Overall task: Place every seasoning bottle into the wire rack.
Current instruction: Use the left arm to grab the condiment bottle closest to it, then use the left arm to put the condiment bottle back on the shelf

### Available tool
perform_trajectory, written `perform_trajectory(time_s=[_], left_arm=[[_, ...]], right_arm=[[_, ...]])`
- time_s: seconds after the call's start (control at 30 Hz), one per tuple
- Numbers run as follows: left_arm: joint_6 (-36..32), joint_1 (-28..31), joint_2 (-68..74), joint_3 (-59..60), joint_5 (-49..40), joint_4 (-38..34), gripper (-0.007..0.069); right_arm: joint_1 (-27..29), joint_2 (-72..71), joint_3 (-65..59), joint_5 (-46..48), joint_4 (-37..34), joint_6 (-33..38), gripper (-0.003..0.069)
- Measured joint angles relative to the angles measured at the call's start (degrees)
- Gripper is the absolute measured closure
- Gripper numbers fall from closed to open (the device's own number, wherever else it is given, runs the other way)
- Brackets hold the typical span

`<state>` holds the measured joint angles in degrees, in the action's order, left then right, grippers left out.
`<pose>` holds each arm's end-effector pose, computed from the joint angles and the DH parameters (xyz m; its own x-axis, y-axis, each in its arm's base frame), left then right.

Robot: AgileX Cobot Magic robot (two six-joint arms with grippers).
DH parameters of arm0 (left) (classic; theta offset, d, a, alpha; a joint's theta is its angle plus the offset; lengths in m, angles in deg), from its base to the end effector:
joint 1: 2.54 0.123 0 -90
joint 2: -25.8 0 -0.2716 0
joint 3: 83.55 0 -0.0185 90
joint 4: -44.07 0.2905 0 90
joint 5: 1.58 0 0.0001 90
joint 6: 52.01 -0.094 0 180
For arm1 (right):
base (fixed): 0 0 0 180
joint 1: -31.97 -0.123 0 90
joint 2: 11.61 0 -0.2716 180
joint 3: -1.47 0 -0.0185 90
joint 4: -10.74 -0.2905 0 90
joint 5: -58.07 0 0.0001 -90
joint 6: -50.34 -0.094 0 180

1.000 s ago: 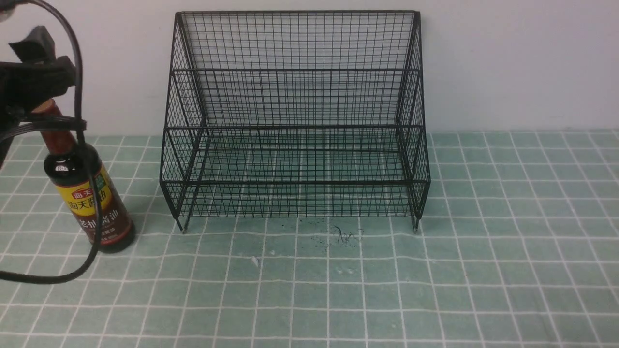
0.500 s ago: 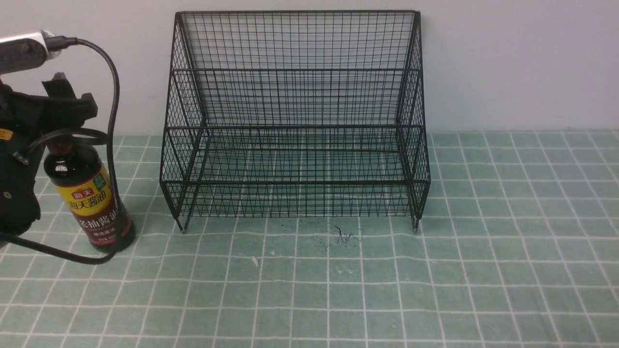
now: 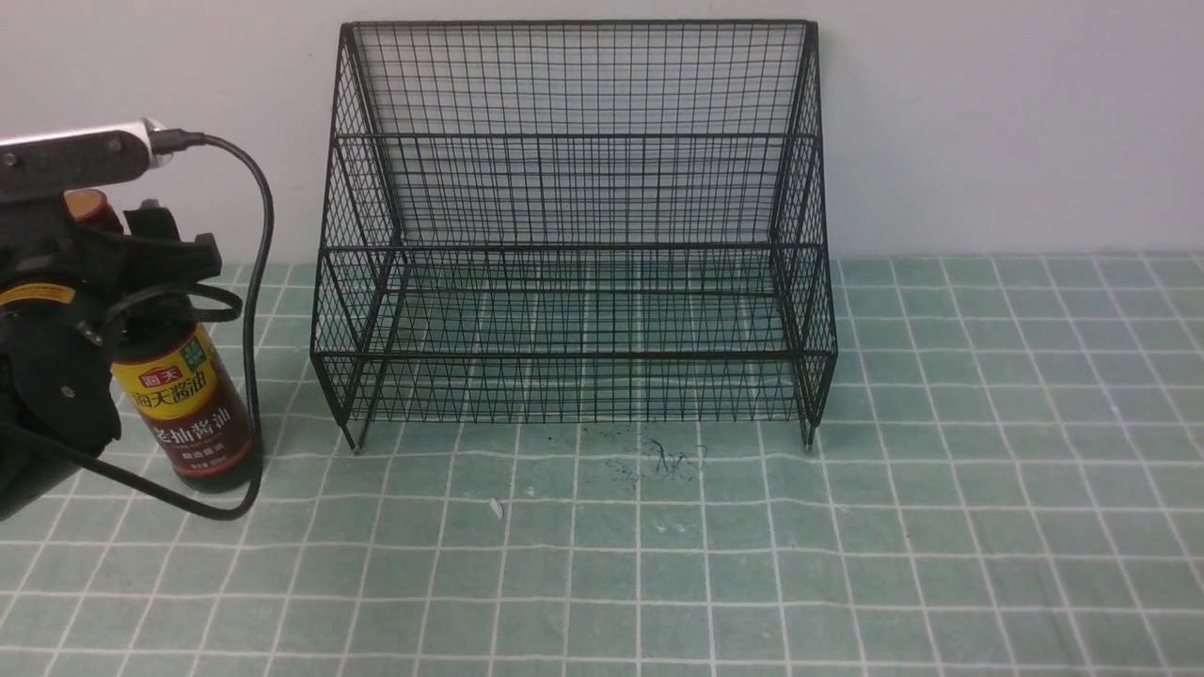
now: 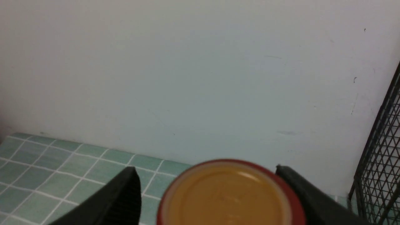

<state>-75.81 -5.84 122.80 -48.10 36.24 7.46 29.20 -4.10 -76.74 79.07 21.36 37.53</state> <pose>0.3474 0.0144 0.1941 -0.1460 -0.0989 -0.9843 -0.3243 0.9448 -0.0468 0.1092 -0.0010 0.1721 -0.2807 0.0366 -0.9591 0.0292 0.9991 0.0296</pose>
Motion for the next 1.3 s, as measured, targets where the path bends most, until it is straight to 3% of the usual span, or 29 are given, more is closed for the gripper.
perform_trajectory(time_s=[0.1, 0.17, 0.3, 0.63, 1.07, 1.3], left_arm=[[-0.01, 0.0, 0.0, 0.0, -0.06, 0.0, 0.0316], [0.58, 0.0, 0.0, 0.0, -0.38, -0.18, 0.0368], [0.02, 0.0, -0.91, -0.27, -2.6, -0.23, 0.0365], [-5.05, -0.06, -14.26, -5.91, -25.37, 0.79, 0.0366], [-6.72, -0.25, -23.03, -16.63, -37.82, 2.05, 0.0366], [-6.07, -6.25, -18.79, -18.05, -37.24, 2.3, 0.0366]], right_arm=[[0.0, 0.0, 0.0, 0.0, 0.0, 0.0, 0.0673], [0.0, 0.0, 0.0, 0.0, 0.0, 0.0, 0.0673], [0.0, 0.0, 0.0, 0.0, 0.0, 0.0, 0.0673], [0.0, 0.0, 0.0, 0.0, 0.0, 0.0, 0.0673], [0.0, 0.0, 0.0, 0.0, 0.0, 0.0, 0.0673], [0.0, 0.0, 0.0, 0.0, 0.0, 0.0, 0.0673]])
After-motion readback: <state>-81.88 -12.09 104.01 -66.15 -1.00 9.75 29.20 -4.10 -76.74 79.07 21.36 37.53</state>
